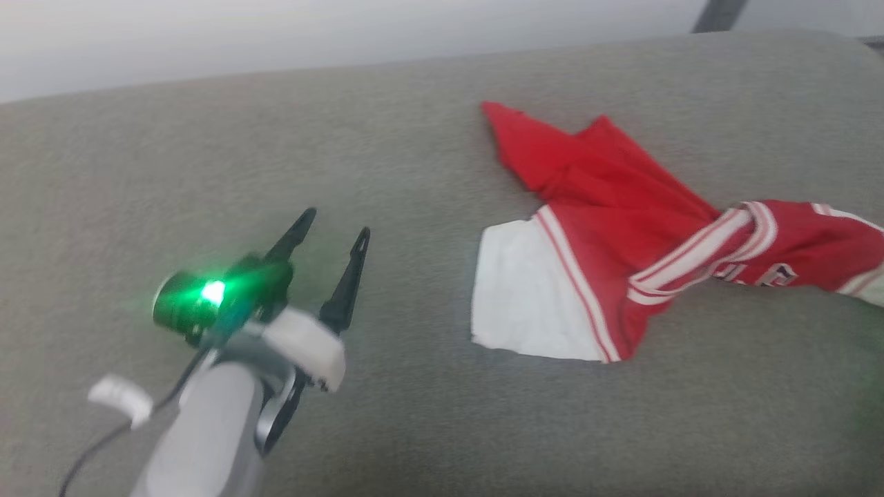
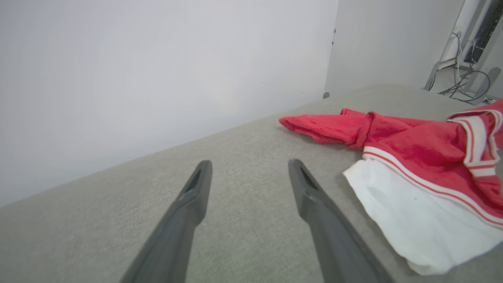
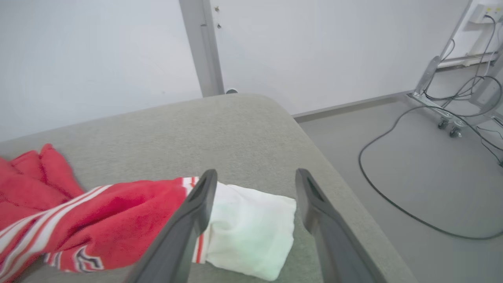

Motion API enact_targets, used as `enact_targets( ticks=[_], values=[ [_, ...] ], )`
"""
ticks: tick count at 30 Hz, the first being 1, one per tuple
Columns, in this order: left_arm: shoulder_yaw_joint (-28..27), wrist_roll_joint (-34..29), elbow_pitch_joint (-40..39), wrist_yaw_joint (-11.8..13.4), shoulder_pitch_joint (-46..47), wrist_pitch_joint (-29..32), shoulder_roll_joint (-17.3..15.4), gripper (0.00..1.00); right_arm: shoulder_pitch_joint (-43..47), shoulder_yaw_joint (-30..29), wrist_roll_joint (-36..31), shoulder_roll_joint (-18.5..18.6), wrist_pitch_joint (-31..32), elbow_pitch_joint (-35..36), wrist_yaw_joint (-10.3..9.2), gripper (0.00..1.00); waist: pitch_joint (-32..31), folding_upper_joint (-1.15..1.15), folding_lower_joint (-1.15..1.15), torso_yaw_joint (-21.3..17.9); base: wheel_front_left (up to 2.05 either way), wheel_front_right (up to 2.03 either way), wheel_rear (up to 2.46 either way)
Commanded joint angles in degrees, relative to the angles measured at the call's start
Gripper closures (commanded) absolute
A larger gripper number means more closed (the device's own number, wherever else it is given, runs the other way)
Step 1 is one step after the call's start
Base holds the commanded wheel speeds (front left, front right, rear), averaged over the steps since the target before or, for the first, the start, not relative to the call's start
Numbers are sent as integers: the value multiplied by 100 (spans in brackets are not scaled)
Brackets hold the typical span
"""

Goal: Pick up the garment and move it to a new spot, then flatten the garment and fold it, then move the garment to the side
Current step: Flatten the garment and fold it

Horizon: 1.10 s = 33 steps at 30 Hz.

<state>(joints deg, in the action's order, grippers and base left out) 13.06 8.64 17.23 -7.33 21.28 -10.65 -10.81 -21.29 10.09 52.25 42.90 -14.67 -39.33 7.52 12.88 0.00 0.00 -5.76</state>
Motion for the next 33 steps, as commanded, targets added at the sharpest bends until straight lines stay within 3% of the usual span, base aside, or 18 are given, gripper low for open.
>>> enact_targets(
  ticks=[1,5,8,11,14,20,28,30,31,33],
  values=[
    [276,158,58,-12,236,312,-122,0,97,-11,-111,-139,-52,351,-6,0,-116,0,0,-261,0,0,0],
    [1186,1064,224,-13,891,1600,-486,0,428,-201,-383,-518,-51,1312,-8,0,-184,0,0,-597,0,0,0],
    [1859,2053,389,-15,1304,3046,-626,0,602,-288,-580,-800,-48,1732,-6,0,-200,0,0,-803,0,0,0],
    [2104,2929,578,-7,1739,4399,-750,0,755,-351,-753,-1008,-49,2012,-6,0,-150,0,0,-976,0,0,0],
    [2148,3225,877,12,2103,5263,-737,0,830,-371,-884,-1181,-34,2240,-6,0,-67,0,0,-1148,0,0,0],
    [2140,3294,1576,221,2591,5839,-588,0,854,-403,-1087,-1479,74,2567,-6,0,159,0,0,-1484,0,0,0],
    [2046,3586,2464,169,2762,5771,-293,0,745,-464,-1244,-1685,182,2727,-6,0,376,0,0,-1707,0,0,0],
    [2059,3617,2650,142,2773,5701,-241,58,742,-497,-1284,-1707,194,2732,-6,0,393,0,0,-1704,0,0,0],
    [2053,3613,2719,118,2794,5616,-219,98,748,-517,-1307,-1717,201,2737,-6,0,395,0,0,-1690,0,0,0],
    [1959,3660,2839,107,2893,5446,-182,100,769,-552,-1327,-1726,213,2751,-6,0,381,0,0,-1623,0,0,0]
  ],
)
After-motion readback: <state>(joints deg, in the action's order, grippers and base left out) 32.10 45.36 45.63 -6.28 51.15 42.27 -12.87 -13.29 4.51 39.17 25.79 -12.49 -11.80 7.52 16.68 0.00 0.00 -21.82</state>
